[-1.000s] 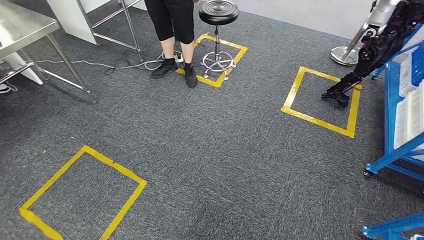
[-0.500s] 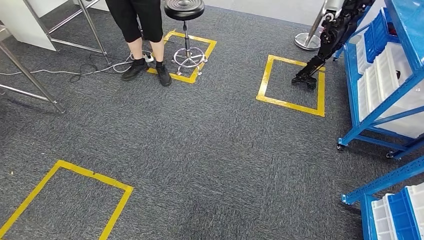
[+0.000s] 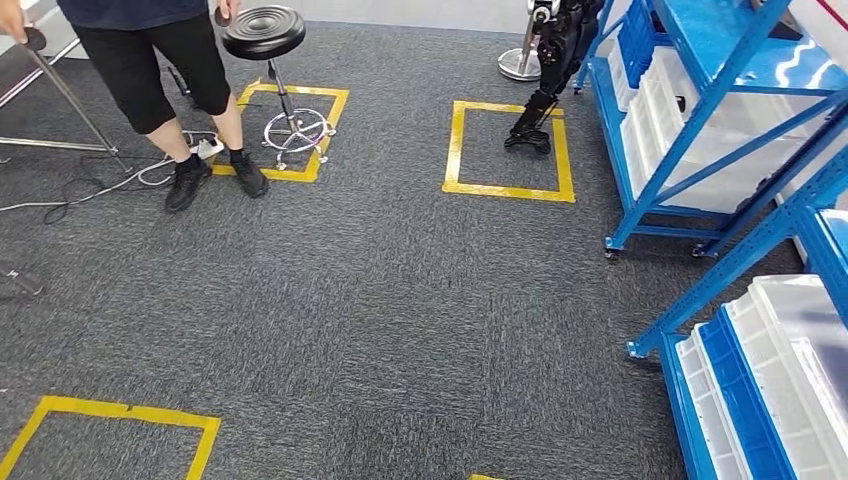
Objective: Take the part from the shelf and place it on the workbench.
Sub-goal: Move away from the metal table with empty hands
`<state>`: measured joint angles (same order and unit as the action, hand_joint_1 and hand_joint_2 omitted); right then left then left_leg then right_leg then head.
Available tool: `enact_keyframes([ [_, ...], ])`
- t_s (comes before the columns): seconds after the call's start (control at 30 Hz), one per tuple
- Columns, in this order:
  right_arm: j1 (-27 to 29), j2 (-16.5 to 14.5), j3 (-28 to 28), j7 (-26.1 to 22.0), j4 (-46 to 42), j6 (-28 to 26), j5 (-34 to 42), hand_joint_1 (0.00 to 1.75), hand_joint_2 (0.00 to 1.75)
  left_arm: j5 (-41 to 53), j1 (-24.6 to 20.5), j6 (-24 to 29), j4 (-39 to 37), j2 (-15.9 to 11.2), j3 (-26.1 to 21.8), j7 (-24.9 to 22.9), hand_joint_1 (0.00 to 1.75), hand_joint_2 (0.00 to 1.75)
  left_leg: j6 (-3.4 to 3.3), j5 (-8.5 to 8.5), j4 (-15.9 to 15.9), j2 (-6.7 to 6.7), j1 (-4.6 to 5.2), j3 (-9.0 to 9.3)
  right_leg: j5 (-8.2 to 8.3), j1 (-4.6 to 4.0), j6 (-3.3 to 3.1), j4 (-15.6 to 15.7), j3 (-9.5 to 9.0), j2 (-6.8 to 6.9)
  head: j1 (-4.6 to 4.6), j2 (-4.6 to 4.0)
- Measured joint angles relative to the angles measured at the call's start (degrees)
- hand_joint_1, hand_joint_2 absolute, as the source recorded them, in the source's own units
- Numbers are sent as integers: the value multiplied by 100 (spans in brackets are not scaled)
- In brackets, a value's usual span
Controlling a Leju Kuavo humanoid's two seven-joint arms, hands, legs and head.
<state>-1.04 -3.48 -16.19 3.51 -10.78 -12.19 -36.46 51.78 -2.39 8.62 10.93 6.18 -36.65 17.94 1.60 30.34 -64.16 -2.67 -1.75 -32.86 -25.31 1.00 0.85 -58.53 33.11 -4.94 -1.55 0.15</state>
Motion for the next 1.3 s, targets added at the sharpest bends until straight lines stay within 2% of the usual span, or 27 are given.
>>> enact_keyframes([
  [0.07,7,94,-5,-58,0,-74,27,0,0,97,9,-28,-14,49,20,-116,0,0,-22,-109,379,-226,-7,151,0,2,70,-34,59,-125,7,0],
  [0.1,13,136,-8,-78,0,-98,31,0,0,150,9,-40,-20,62,38,-172,0,0,-51,-94,400,-241,15,151,16,11,114,-31,91,-179,8,0],
  [0.13,25,173,-11,-85,0,-109,26,0,0,187,7,-43,-20,66,59,-209,0,0,-91,-107,411,-179,30,147,37,25,158,-14,123,-241,11,0],
  [0.17,38,203,-13,-77,0,-110,11,0,0,203,9,-38,-20,66,75,-215,0,0,-138,-126,434,-109,36,152,44,29,193,-27,158,-216,10,0],
  [0.23,40,237,-14,-8,0,-69,-38,0,0,188,13,7,-17,55,92,-131,0,0,-231,-163,483,41,31,164,-63,6,205,-289,331,55,39,0],
  [0.3,5,222,-14,67,0,21,-83,0,0,105,14,69,-14,19,89,0,0,0,-282,-170,502,210,50,160,-340,4,163,-984,698,363,68,0],
  [0.37,-16,176,-14,90,1,101,-109,0,0,-12,10,91,-14,-34,65,93,0,0,-294,-163,501,386,69,154,-523,22,168,-1594,1012,431,69,0],
  [0.4,-14,153,-14,91,1,122,-117,0,0,-54,5,87,-13,-57,45,118,0,0,-292,-159,501,463,72,155,-500,31,201,-1619,1021,448,69,0],
  [0.43,-10,133,-14,90,1,133,-121,0,0,-80,-2,83,-11,-78,26,135,0,0,-286,-153,501,530,72,160,-403,40,244,-1416,906,476,70,0],
  [0.5,-21,101,-13,76,0,138,-143,0,0,-97,-10,71,-1,-102,-2,155,0,0,-250,-129,499,648,85,177,-151,38,305,-621,456,679,75,0],
  [0.57,-53,58,-10,57,0,147,-169,0,0,-97,-9,60,9,-122,-15,162,0,0,-179,-96,503,757,114,207,-20,-1,261,-102,152,852,67,0],
  [0.6,-64,31,-8,53,1,162,-175,0,0,-93,-9,59,11,-132,-19,157,0,0,-140,-87,514,810,125,228,-11,-30,216,-39,120,863,63,0],
  [0.63,-66,8,-8,52,2,178,-174,0,0,-90,-14,59,11,-138,-20,148,0,0,-104,-83,532,865,120,257,0,-48,173,-32,130,793,58,0],
  [0.67,-62,-16,-8,51,3,194,-174,0,0,-88,-19,60,14,-145,-20,135,0,0,-66,-72,535,866,103,279,11,-27,131,-17,127,730,55,0],
  [0.73,-55,-65,-7,61,5,220,-186,0,0,-83,-19,74,17,-172,-23,114,0,0,-14,79,346,649,70,229,30,19,39,15,103,614,38,0],
  [0.8,-63,-139,-2,133,7,273,-228,0,0,-73,11,116,17,-215,-28,100,0,0,-3,427,-282,354,56,-57,35,25,-33,26,78,493,17,0],
  [0.83,-69,-180,3,194,8,309,-258,0,0,-69,32,137,17,-239,-35,98,0,0,-4,590,-661,292,55,-247,33,11,-54,25,77,421,13,0],
  [0.87,-69,-216,8,263,10,342,-290,0,0,-65,51,150,17,-268,-44,99,0,0,-1,669,-942,264,56,-400,31,-1,-57,24,72,339,15,0],
  [0.9,-62,-246,15,331,13,379,-326,0,0,-48,65,157,17,-301,-53,98,0,0,1,633,-1037,252,53,-471,29,-8,-58,21,65,256,14,0],
  [0.93,-52,-267,27,392,15,417,-368,0,0,-20,76,168,17,-334,-61,85,0,0,1,487,-916,242,47,-439,29,-8,-57,18,54,172,14,0],
  [0.97,-42,-284,46,442,17,455,-407,0,0,9,85,186,17,-366,-64,57,0,0,4,269,-605,207,31,-315,27,-6,-54,13,42,89,14,0],
  [1.03,-36,-311,97,506,17,521,-458,0,0,42,110,221,14,-417,-71,-47,0,0,17,-72,100,-39,-20,-18,17,-19,-27,-19,49,-62,16,0],
  [1.1,-39,-331,124,515,17,538,-446,0,0,41,122,225,11,-445,-91,-178,0,0,-6,-145,402,-206,-21,99,21,-24,39,-36,99,-181,16,0],
  [1.17,-18,-349,126,469,17,521,-384,0,0,48,116,212,12,-457,-109,-264,0,0,-94,-163,434,-97,18,101,49,2,116,-17,168,-279,16,0],
  [1.2,-3,-359,125,433,17,512,-351,0,0,52,114,208,14,-458,-115,-271,0,0,-144,-182,455,-32,26,107,36,5,139,-51,212,-221,17,0],
  [1.23,3,-368,125,398,17,508,-333,0,0,53,113,209,17,-458,-120,-251,0,0,-195,-202,478,37,27,111,-22,-2,145,-169,291,-91,30,0],
  [1.3,-17,-381,124,356,17,506,-334,0,0,53,117,215,21,-460,-130,-155,0,0,-260,-216,503,188,47,111,-294,-16,110,-747,590,265,50,0],
])
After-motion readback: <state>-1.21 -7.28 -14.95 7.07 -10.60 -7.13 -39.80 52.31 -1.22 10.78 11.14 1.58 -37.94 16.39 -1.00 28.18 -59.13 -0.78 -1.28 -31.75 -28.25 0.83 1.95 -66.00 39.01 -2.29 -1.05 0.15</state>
